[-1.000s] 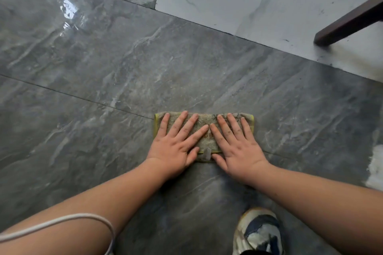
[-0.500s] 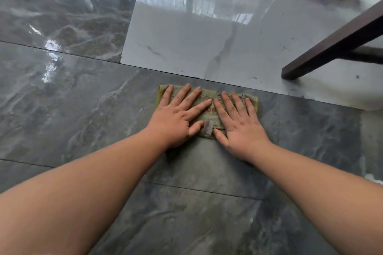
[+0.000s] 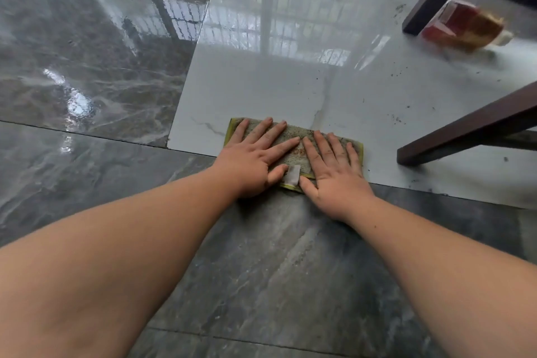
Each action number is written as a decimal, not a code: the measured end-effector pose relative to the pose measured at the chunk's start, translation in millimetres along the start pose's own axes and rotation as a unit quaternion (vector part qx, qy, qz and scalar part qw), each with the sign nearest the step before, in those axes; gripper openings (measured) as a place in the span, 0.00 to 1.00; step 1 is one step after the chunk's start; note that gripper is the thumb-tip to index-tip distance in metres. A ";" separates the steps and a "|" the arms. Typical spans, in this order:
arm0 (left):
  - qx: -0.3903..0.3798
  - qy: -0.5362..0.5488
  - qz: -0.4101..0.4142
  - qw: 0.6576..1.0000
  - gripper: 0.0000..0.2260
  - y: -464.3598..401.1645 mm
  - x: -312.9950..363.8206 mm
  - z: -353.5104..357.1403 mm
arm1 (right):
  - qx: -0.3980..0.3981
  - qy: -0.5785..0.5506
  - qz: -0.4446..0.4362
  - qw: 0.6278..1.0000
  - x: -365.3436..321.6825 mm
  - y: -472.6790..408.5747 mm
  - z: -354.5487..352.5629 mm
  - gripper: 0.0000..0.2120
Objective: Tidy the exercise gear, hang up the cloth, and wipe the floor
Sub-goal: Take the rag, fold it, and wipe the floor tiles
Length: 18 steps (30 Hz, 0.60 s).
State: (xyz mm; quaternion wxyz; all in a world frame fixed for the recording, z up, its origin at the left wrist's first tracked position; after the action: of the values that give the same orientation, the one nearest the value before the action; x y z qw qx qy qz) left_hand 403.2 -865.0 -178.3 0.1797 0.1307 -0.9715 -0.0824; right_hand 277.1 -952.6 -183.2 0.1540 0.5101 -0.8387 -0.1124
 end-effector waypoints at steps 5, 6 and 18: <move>-0.005 0.006 -0.010 1.000 0.27 4.4 1.9 1.7 | -0.023 -0.003 0.015 1.000 -5.6 4.2 -4.3 0.36; -0.004 0.007 -0.011 1.000 0.27 8.0 1.8 2.8 | -0.026 -0.006 0.019 0.999 -10.1 7.2 -4.1 0.36; -0.023 0.000 0.001 1.000 0.28 136.7 -2.4 29.9 | -0.020 -0.025 0.004 0.999 -108.8 97.7 16.6 0.38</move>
State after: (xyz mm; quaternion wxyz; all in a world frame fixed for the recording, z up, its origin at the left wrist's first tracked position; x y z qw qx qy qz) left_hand 363.5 -730.8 -178.4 0.1826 0.1258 -0.9695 -0.1047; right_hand 237.7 -810.8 -180.4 0.1431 0.5005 -0.8421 -0.1411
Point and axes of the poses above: each hand's wrist, its own y-axis away from the middle knuckle, its own z-axis out of the palm, x = y × z, the point moved 8 cm from there along -y, towards the middle knuckle, and after that the axes turned 12 degrees about y, right-handed, at the moved point
